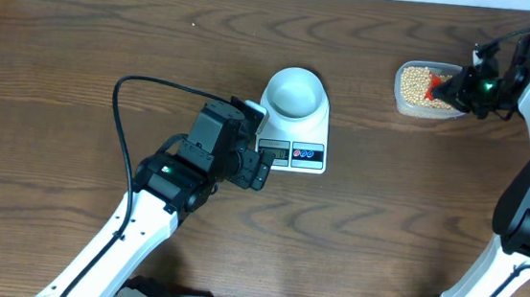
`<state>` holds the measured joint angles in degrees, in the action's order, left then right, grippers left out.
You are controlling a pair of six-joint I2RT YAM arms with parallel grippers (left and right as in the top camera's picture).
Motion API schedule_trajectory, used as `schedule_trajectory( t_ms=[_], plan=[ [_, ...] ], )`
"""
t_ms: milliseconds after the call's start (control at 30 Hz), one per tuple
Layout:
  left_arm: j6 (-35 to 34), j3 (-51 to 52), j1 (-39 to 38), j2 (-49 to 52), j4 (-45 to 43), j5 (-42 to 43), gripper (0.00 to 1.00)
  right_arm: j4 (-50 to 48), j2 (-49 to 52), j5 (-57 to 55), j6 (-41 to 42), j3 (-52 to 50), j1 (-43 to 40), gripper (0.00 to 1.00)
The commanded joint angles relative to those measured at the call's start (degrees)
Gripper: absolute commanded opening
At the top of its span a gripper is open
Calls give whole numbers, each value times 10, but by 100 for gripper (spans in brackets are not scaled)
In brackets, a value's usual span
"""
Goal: Scoop item into bowl and weigh 50g on scale
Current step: 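Drag the scoop through the soybeans and tilt it up to fill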
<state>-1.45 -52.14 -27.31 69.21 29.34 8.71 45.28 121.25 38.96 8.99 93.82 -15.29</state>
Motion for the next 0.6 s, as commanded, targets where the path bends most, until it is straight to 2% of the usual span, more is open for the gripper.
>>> schedule_trajectory(
  t_ms=[0,200,567],
  plan=[
    [6,0,2,-4,-1,3,88,3,21,61,8,-2,-16,1],
    [6,0,2,-4,0,3,88,5,21,71,8,-2,-43,1],
    [6,0,2,-4,0,3,88,-5,21,164,-3,-2,-74,1]
  ],
)
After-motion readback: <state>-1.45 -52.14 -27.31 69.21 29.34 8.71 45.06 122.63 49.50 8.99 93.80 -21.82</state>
